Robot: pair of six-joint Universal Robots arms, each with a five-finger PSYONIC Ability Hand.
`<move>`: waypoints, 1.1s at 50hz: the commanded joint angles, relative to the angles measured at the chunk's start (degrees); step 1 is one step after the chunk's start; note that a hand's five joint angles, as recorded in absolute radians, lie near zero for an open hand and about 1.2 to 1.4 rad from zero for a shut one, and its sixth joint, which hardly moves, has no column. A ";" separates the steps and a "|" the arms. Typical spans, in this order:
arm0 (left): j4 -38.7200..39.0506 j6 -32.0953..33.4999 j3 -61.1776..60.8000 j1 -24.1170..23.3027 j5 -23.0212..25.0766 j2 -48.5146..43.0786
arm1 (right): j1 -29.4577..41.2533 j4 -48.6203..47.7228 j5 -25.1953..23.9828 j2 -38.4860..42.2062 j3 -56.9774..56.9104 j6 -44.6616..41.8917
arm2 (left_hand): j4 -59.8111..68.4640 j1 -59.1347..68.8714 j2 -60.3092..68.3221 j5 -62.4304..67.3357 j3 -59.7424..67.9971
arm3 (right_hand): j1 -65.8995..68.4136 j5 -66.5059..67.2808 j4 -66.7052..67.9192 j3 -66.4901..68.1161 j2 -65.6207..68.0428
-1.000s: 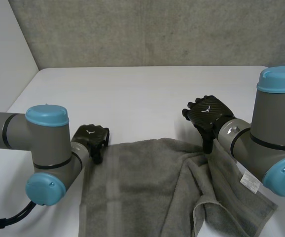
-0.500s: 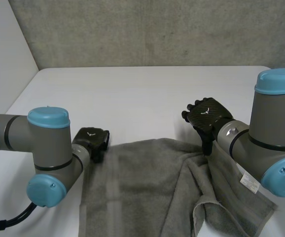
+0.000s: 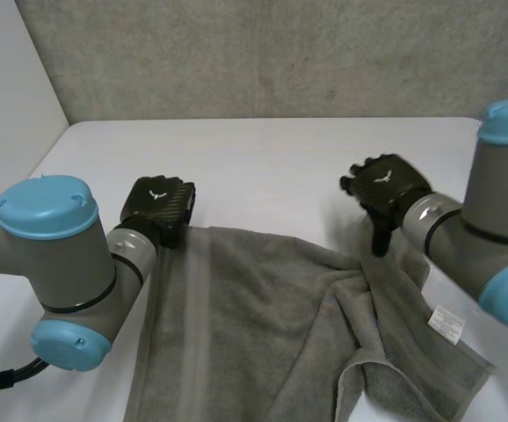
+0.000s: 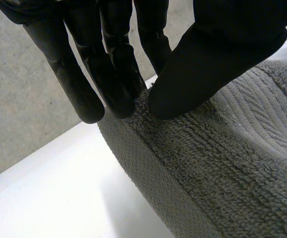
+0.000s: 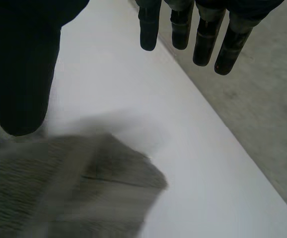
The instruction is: Fold the towel.
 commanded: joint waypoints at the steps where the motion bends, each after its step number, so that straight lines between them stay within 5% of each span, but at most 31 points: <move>1: -0.33 0.16 -0.91 -1.02 0.10 3.59 | -5.49 0.81 -0.26 2.73 -3.40 3.28 | 10.29 10.62 10.45 10.87 10.41 | -1.93 -2.91 -3.20 -2.33 -2.85; 19: -0.07 0.60 -2.05 -2.43 0.10 6.67 | -4.53 6.61 -2.55 13.89 -6.30 8.04 | 10.29 10.62 10.45 10.87 10.41 | -1.93 -2.91 -3.20 -2.33 -2.85; 20: 0.11 1.12 -1.88 -2.43 0.18 6.41 | -4.62 6.79 -2.37 15.21 -7.35 7.68 | 10.29 10.62 10.45 10.87 10.41 | 13.63 12.66 12.36 13.24 12.72; 21: 0.11 1.13 -1.88 -2.43 0.18 6.41 | -4.62 6.79 -2.37 15.22 -7.36 7.68 | 10.29 10.62 10.45 10.87 10.41 | 13.79 12.82 12.52 13.40 12.88; 23: 0.28 2.79 -1.00 -2.17 0.18 5.97 | -4.53 6.71 -2.37 16.97 -10.77 7.25 | 10.29 10.62 10.45 10.87 10.41 | 62.69 61.72 61.42 62.29 61.78; 25: 0.46 3.84 -0.22 -1.82 0.53 5.80 | -4.62 6.18 -2.28 17.06 -12.79 6.20 | 10.29 10.62 10.45 10.87 10.41 | 68.01 67.04 66.75 67.62 67.10; 32: 2.13 8.33 11.39 -0.59 0.10 3.33 | -4.62 -3.40 1.15 13.29 -25.20 2.76 | 10.29 10.62 10.45 10.87 10.41 | 68.07 67.09 66.80 67.67 67.15; 39: 2.48 9.21 32.72 1.69 -4.28 1.23 | -4.79 -37.97 1.41 2.14 -21.36 6.96 | 10.29 10.62 10.45 10.87 10.41 | 68.07 67.09 66.80 67.67 67.15; 41: 2.57 9.12 34.67 2.22 -5.86 1.31 | -4.88 -41.34 0.80 0.38 -18.03 8.28 | 10.29 10.62 10.45 10.87 10.41 | 68.07 67.09 66.80 67.67 67.15; 47: 1.95 8.86 29.50 3.72 -7.11 1.84 | -5.67 -40.05 -3.24 -2.18 -6.04 12.16 | 10.29 10.62 10.45 10.87 10.41 | 68.07 67.09 66.80 67.67 67.15; 55: 3.44 8.16 7.74 3.90 -5.36 0.61 | -10.77 -35.57 -12.03 1.51 11.45 12.34 | 10.29 10.62 10.45 10.87 10.41 | 68.07 67.09 66.80 67.67 67.15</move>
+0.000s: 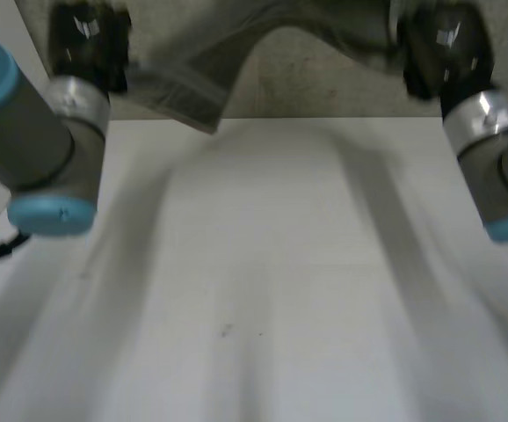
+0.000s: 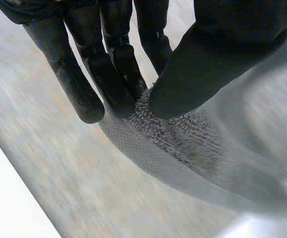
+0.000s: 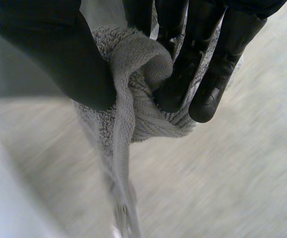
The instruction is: Fold the towel.
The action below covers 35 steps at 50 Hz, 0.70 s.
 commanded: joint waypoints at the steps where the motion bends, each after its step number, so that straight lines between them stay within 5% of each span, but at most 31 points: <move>1: 1.94 -1.04 -18.58 0.04 2.09 -1.94 | -3.41 4.00 -6.91 4.87 13.38 -0.86 | 10.26 10.62 10.36 10.87 10.30 | 25.05 16.30 12.08 11.78 13.93; 6: 5.55 -0.96 -27.67 0.04 3.50 -2.92 | -4.74 5.24 -10.26 6.47 20.79 -5.35 | 10.26 10.62 10.36 10.87 10.30 | 25.05 16.30 12.08 11.78 13.93; 9: 5.99 -0.78 -31.01 0.04 3.68 -2.22 | -6.84 8.05 -10.79 5.68 23.86 -9.65 | 10.26 10.62 10.36 10.87 10.30 | 12.49 3.75 -0.48 -0.78 1.38; 11: 6.08 -0.78 -33.46 0.39 3.85 -0.30 | -9.12 12.59 -10.18 3.84 25.09 -14.55 | 10.26 10.62 10.36 10.87 10.30 | -10.27 -19.01 -23.24 -23.54 -21.38; 16: 6.16 -0.78 -36.37 1.18 3.85 3.06 | -10.36 18.07 -9.82 -0.56 24.57 -17.21 | 10.26 10.62 10.36 10.87 10.30 | -27.71 -36.46 -40.68 -40.98 -38.82; 27: 6.08 -0.69 -38.13 1.44 3.85 9.46 | -9.05 19.64 0.27 -8.56 14.74 10.45 | 10.26 10.62 10.36 10.87 10.30 | -28.05 -36.79 -41.02 -41.32 -39.16; 35: 6.25 -0.78 -38.13 0.74 3.85 12.02 | 2.80 25.87 8.62 1.43 -0.79 10.66 | 10.26 10.62 10.36 10.87 10.30 | -28.55 -37.30 -41.52 -41.82 -39.66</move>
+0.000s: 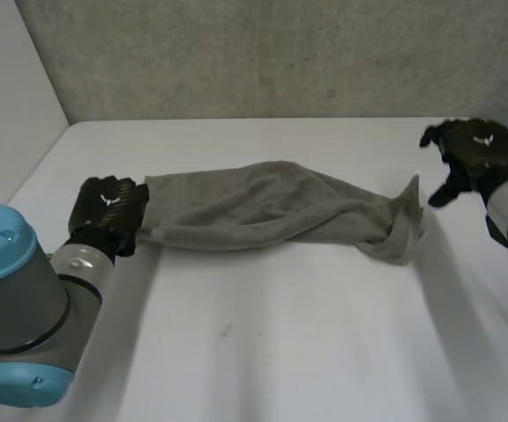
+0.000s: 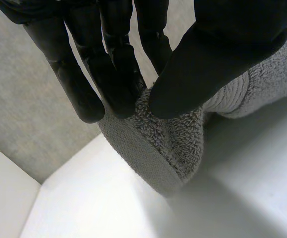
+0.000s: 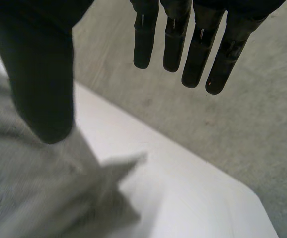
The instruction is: Fold the towel.
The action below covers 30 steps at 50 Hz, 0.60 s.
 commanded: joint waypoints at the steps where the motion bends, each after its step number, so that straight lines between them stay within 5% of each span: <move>1: 0.14 -0.06 0.10 -0.66 0.00 2.57 | 11.09 5.95 8.73 9.69 -15.37 1.81 | 10.25 10.62 10.36 10.87 10.30 | 3.35 1.34 0.85 0.45 0.05; 3: 0.14 -0.06 0.10 -0.75 0.00 2.84 | 13.20 9.19 12.23 15.11 -22.81 0.84 | 10.25 10.62 10.36 10.87 10.30 | 0.85 -1.16 -1.66 -2.05 -2.46; 11: 0.14 0.03 0.27 -0.75 0.00 3.28 | 13.91 13.77 13.74 26.02 -35.04 0.05 | 10.25 10.62 10.36 10.87 10.30 | 0.99 -1.01 -1.51 -1.90 -2.31; 30: 0.49 0.03 2.21 0.48 0.00 3.19 | 9.43 16.85 17.34 38.60 -47.01 -1.88 | 10.25 10.62 10.36 10.87 10.30 | 2.68 0.67 0.17 -0.22 -0.63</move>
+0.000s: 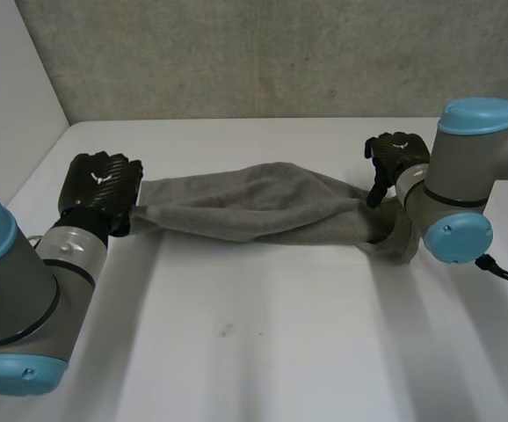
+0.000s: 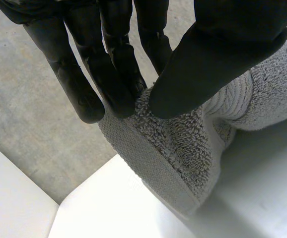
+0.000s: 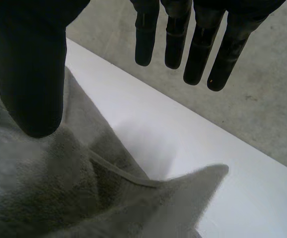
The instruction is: Fold the towel.
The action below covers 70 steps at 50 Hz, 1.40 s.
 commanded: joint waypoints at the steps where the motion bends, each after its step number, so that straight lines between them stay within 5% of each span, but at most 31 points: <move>1: 0.23 0.00 0.59 0.54 0.00 -0.07 | -3.64 0.07 2.11 3.51 -3.01 -1.71 | 10.25 10.62 10.36 10.87 10.29 | 4.72 3.06 2.68 1.91 1.51; 17: 0.23 0.00 0.77 2.74 0.97 -0.33 | -8.21 5.69 1.58 4.39 1.30 -1.09 | 10.25 10.62 10.36 10.87 10.29 | 6.24 4.57 4.19 3.42 3.02; 19: 0.23 0.00 0.76 3.17 2.02 -0.60 | -8.47 6.30 1.32 3.25 2.43 -0.83 | 10.25 10.62 10.36 10.87 10.29 | 35.80 34.13 33.75 32.98 32.58; 20: 0.23 0.00 0.77 3.18 2.02 -0.60 | -8.47 6.31 1.32 3.25 2.44 -0.83 | 10.25 10.62 10.36 10.87 10.29 | 36.01 34.34 33.96 33.19 32.79; 21: 0.23 0.08 0.85 3.26 2.28 -0.77 | -8.56 6.39 0.80 2.11 3.14 -0.39 | 10.25 10.62 10.36 10.87 10.29 | 58.77 57.10 56.72 55.95 55.55; 30: 0.14 0.08 2.61 4.23 2.46 -0.77 | -9.27 6.40 -9.04 -10.79 5.68 4.97 | 10.25 10.62 10.36 10.87 10.29 | 59.00 57.33 56.95 56.18 55.78; 36: -0.30 0.08 3.58 5.55 2.46 -0.16 | -9.27 5.43 -10.55 -20.66 10.70 3.22 | 10.25 10.62 10.36 10.87 10.29 | 59.00 57.33 56.95 56.18 55.78; 41: -0.83 0.08 4.63 6.34 2.46 1.42 | -8.47 4.55 -11.95 -27.78 17.20 -5.49 | 10.25 10.62 10.36 10.87 10.29 | 59.00 57.33 56.95 56.18 55.78; 46: -6.34 0.26 5.07 8.97 3.42 4.41 | -8.56 7.18 -13.80 -36.02 29.92 -28.80 | 10.25 10.62 10.36 10.87 10.29 | 59.00 57.33 56.95 56.18 55.78; 51: -13.55 1.22 4.55 11.87 6.75 5.81 | -9.09 11.65 -13.45 -39.11 36.61 -42.36 | 10.25 10.62 10.36 10.87 10.29 | 59.00 57.33 56.95 56.18 55.78; 57: -21.64 7.27 2.88 13.02 11.24 4.42 | -9.44 17.02 -13.45 -39.21 41.54 -47.49 | 10.25 10.62 10.36 10.87 10.29 | 59.00 57.33 56.95 56.18 55.78; 66: -21.83 16.08 3.93 12.93 11.51 -4.55 | -10.50 18.87 -13.45 -33.32 41.81 -50.05 | 10.25 10.62 10.36 10.87 10.29 | 59.00 57.33 56.95 56.18 55.78; 70: -19.47 18.54 11.37 11.97 11.16 -10.42 | -10.15 16.60 -12.31 -28.33 33.50 -49.52 | 10.25 10.62 10.36 10.87 10.29 | 59.00 57.33 56.95 56.18 55.78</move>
